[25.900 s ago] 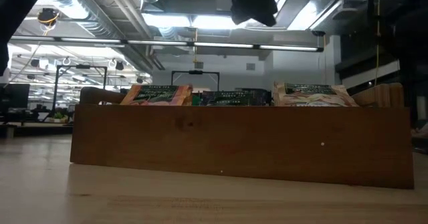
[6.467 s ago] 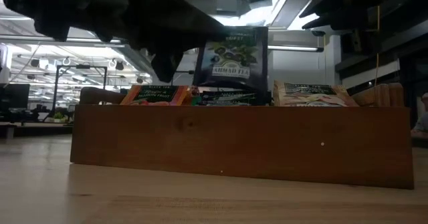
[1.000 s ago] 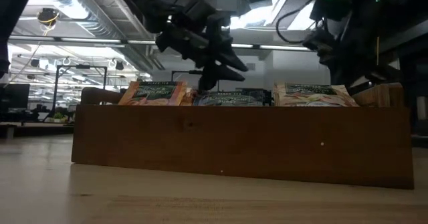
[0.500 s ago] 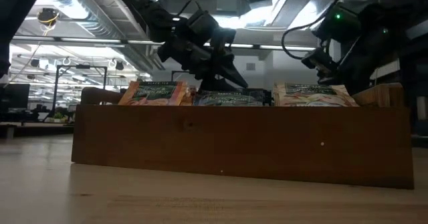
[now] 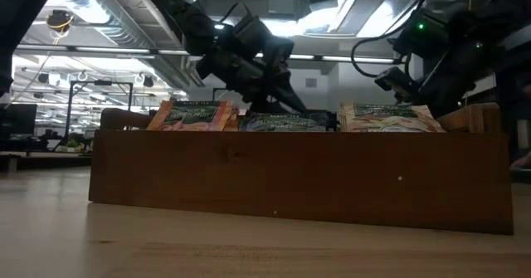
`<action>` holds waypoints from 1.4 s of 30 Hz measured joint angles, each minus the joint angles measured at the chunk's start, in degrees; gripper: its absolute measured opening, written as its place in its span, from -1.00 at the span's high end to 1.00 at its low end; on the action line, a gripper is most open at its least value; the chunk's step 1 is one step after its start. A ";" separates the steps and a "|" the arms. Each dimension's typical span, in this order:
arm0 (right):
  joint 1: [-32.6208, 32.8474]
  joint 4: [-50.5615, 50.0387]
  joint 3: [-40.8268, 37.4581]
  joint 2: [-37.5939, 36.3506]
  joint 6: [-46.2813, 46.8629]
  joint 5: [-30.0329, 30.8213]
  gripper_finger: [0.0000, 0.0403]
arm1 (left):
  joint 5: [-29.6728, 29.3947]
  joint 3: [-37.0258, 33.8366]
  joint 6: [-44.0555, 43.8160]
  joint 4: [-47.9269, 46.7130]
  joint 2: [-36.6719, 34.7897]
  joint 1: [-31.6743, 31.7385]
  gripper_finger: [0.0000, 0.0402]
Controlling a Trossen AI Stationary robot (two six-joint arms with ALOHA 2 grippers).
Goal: Pick & Place Tea
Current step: Put the violet tea bag into the middle section of the wooden organizer
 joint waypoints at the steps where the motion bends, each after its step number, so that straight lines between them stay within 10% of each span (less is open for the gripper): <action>1: 0.00 -0.06 0.00 0.27 -0.06 0.24 0.97 | -0.18 0.00 0.00 0.18 0.00 -0.22 0.52; 20: 0.11 17.83 0.35 22.08 -1.42 -2.02 0.98 | -5.93 0.00 -0.02 5.39 3.74 -2.35 0.52; 42: 0.13 25.39 -0.15 24.36 -1.68 -2.07 0.98 | -3.00 -0.02 -1.01 10.13 10.87 -0.89 0.09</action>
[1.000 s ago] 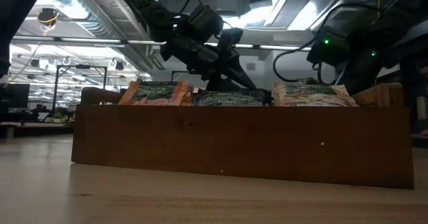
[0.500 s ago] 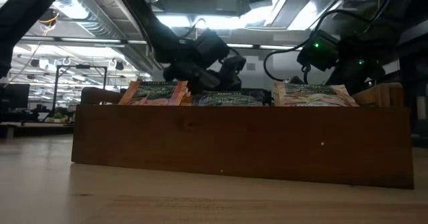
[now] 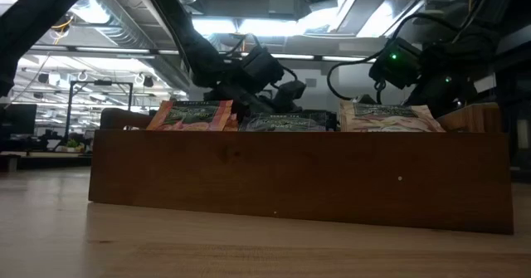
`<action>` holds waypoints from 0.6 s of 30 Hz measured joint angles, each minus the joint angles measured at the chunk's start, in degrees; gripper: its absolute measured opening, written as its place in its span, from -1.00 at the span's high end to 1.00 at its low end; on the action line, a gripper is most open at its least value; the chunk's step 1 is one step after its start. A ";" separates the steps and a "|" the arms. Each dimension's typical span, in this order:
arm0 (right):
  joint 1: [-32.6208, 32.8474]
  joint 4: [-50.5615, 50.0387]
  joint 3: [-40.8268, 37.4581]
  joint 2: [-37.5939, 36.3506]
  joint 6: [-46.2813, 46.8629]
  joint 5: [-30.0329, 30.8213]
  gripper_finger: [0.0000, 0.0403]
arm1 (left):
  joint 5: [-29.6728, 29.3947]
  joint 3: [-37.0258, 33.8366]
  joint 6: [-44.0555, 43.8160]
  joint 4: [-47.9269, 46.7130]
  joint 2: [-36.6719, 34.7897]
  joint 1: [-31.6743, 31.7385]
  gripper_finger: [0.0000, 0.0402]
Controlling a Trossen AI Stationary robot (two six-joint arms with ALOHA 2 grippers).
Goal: Pick & Place Tea
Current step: Put the violet tea bag into the middle section of the wooden organizer
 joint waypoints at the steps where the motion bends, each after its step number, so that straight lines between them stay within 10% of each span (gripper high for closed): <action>1: 0.00 0.16 0.00 -0.01 -0.07 -0.04 0.98 | -0.18 -0.01 0.12 0.59 0.35 -0.14 0.08; 18: 0.20 6.11 0.10 1.65 0.25 -2.89 0.98 | -3.06 0.24 2.09 4.30 3.31 -1.53 0.10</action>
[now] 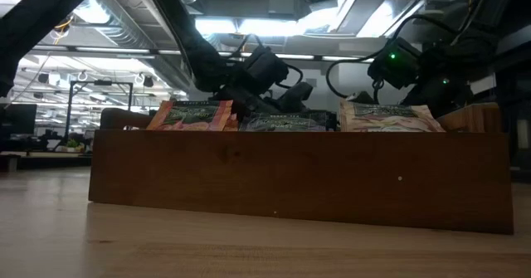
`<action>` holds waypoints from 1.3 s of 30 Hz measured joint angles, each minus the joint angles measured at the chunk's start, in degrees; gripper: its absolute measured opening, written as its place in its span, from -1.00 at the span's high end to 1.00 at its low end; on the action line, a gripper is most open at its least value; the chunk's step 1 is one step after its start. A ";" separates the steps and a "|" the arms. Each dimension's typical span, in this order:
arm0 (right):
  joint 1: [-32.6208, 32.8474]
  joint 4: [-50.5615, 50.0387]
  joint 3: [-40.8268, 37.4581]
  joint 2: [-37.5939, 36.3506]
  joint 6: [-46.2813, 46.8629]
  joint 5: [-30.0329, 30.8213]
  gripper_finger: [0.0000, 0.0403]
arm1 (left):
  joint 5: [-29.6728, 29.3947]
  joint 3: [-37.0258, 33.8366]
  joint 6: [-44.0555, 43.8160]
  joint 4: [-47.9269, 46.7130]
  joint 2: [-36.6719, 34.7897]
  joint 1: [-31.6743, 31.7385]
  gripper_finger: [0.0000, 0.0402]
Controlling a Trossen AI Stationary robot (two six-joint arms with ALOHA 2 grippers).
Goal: Pick & Place Tea
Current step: Put the violet tea bag into the middle section of the wooden organizer
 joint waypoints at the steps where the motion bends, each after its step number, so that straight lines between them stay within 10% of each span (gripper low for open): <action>1: 0.00 0.22 0.01 0.00 0.17 -0.05 0.98 | 0.03 -0.02 0.15 -0.08 0.02 0.00 0.12; 15: 0.04 2.79 -0.01 0.09 1.62 1.89 0.98 | 0.02 -0.10 -0.13 -0.53 0.07 -0.37 0.96; 26: 0.02 6.23 -0.10 0.15 3.46 -1.51 0.93 | -1.45 -0.15 1.33 -1.25 0.07 -0.30 0.99; 39: 0.04 2.66 0.01 -9.86 -3.26 -1.32 0.41 | 1.03 -0.25 6.30 -3.01 0.04 0.62 0.99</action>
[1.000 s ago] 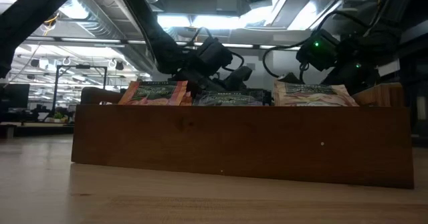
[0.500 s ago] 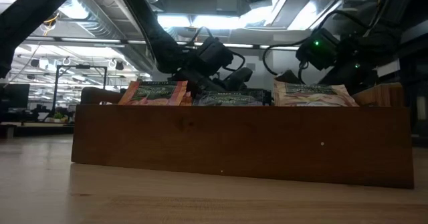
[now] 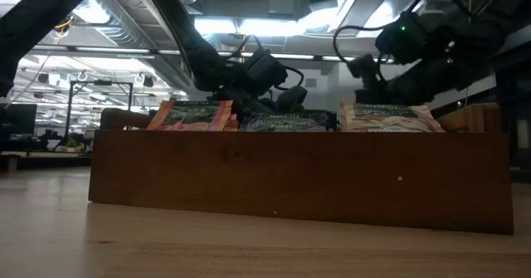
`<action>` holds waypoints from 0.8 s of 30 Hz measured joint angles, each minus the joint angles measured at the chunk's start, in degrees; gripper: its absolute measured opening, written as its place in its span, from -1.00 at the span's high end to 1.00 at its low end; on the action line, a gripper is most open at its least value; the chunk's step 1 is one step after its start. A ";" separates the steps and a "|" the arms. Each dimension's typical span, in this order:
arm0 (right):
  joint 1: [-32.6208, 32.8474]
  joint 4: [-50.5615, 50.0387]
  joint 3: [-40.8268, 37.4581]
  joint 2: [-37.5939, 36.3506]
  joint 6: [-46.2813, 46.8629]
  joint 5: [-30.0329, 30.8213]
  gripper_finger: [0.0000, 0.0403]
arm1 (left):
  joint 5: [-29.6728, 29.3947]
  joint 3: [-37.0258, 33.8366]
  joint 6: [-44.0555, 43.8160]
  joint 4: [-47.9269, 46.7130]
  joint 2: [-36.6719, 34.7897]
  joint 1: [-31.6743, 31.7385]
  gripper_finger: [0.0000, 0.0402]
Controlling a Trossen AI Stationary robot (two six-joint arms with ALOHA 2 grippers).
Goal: Pick & Place Tea
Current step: Put the violet tea bag into the middle section of the wooden organizer
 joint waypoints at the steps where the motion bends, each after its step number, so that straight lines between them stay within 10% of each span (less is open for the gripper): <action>1: -0.03 -2.32 0.02 -0.81 -1.49 1.68 0.39 | 0.53 -0.01 0.66 0.00 0.01 0.06 0.99; 24: -0.02 -4.36 0.07 4.32 -8.72 -0.44 0.39 | 2.99 -0.01 1.64 5.22 0.15 0.34 0.99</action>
